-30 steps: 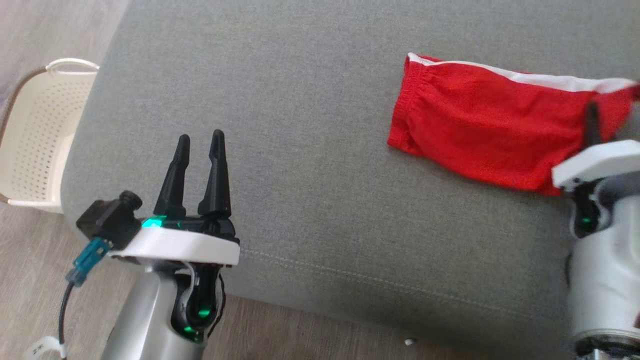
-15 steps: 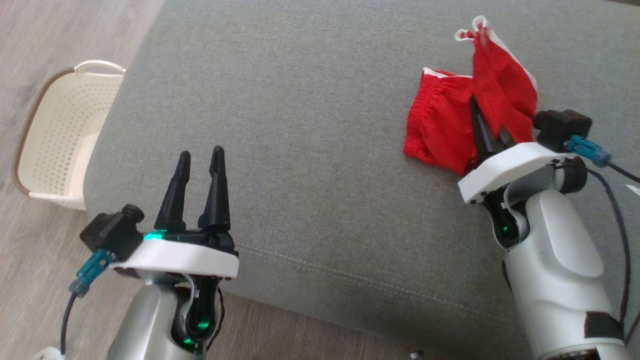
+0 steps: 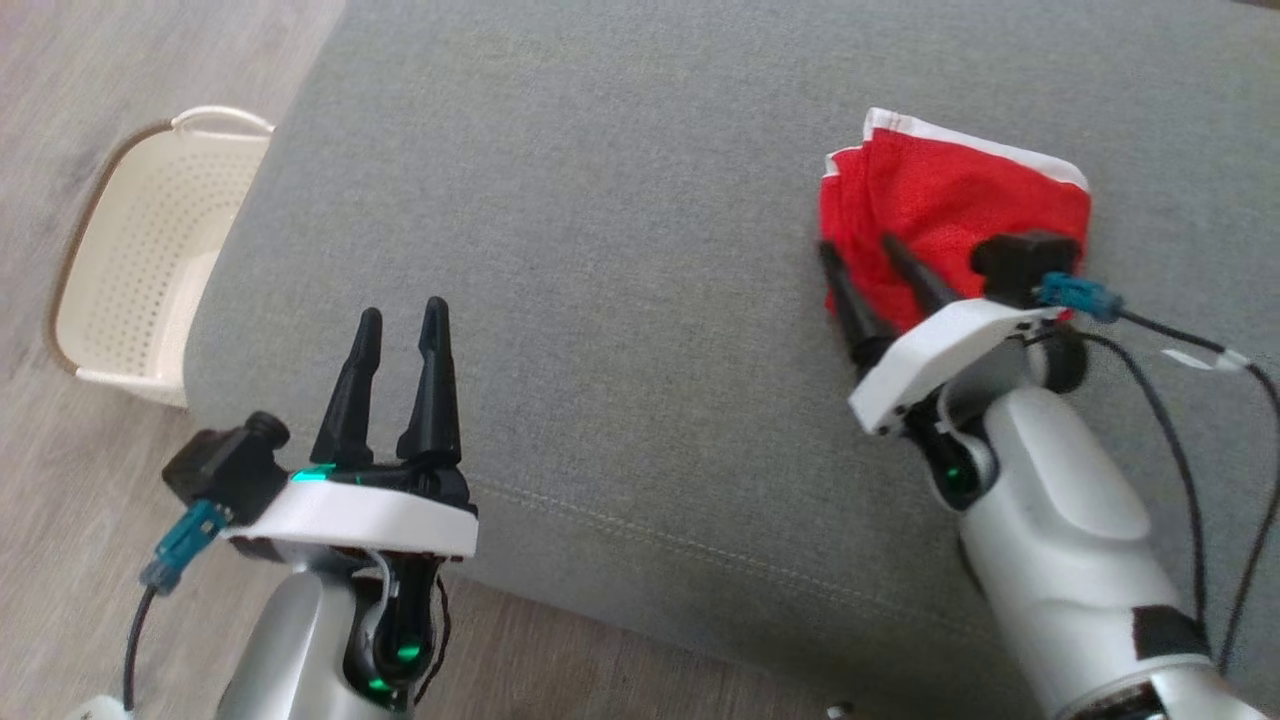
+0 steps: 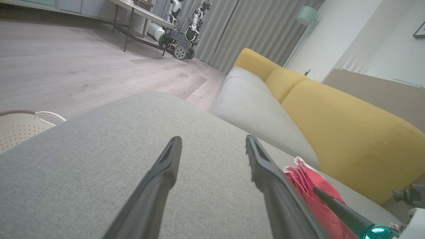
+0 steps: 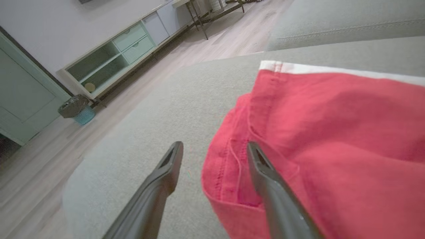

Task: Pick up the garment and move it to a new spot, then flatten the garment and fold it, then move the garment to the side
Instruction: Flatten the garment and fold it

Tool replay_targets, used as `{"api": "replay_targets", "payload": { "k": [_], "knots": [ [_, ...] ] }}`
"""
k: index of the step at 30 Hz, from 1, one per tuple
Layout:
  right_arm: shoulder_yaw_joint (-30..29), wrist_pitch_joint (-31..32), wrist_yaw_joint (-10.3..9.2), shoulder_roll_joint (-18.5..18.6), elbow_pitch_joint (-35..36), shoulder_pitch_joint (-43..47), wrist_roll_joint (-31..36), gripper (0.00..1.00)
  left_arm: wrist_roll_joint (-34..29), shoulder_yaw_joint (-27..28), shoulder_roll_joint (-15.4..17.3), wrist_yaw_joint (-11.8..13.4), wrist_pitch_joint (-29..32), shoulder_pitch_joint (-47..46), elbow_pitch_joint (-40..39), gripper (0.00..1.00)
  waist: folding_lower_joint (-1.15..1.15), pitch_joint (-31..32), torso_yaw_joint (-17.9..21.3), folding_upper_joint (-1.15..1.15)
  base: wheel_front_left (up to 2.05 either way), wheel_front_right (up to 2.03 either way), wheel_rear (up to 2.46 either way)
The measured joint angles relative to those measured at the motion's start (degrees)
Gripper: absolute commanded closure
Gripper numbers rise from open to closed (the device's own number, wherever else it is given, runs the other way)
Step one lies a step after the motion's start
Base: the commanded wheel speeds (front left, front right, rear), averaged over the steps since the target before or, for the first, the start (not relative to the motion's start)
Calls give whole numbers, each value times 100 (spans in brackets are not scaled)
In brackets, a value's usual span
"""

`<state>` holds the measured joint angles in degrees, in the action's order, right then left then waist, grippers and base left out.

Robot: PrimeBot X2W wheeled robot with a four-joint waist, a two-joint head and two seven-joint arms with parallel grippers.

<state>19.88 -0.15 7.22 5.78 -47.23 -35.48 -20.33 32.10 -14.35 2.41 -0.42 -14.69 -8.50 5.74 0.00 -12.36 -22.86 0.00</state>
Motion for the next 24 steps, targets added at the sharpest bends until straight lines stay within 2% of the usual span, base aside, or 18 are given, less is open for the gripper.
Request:
{"api": "replay_targets", "payload": {
  "k": [6, 11, 15, 19, 24],
  "knots": [
    [689, 64, 0, -89, 199, 27, -820, 0, -20, 69, 1, -7, 0, 27, 43, 0, 0, 133, 257, 0, 0, 0, 0],
    [786, -169, 0, 103, 561, 26, -924, 0, -138, 185, 2, -35, 0, 29, 36, 0, 0, 229, 676, 0, 0, 0, 0],
    [477, -531, 0, 447, 832, 102, -808, 0, -118, 255, 2, -59, 0, 21, -38, 0, 0, 299, 1056, 0, 0, 0, 0],
    [-52, -893, 0, 667, 1059, 474, -313, 0, -120, 358, 2, -64, 0, 20, -110, 0, 0, 358, 1422, 0, 0, 0, 0],
    [-771, -1132, 0, 684, 1529, 1046, 375, 0, -120, 425, 1, -60, -1, 22, -181, 0, 0, 394, 1845, 0, 0, 0, 0]
  ]
}}
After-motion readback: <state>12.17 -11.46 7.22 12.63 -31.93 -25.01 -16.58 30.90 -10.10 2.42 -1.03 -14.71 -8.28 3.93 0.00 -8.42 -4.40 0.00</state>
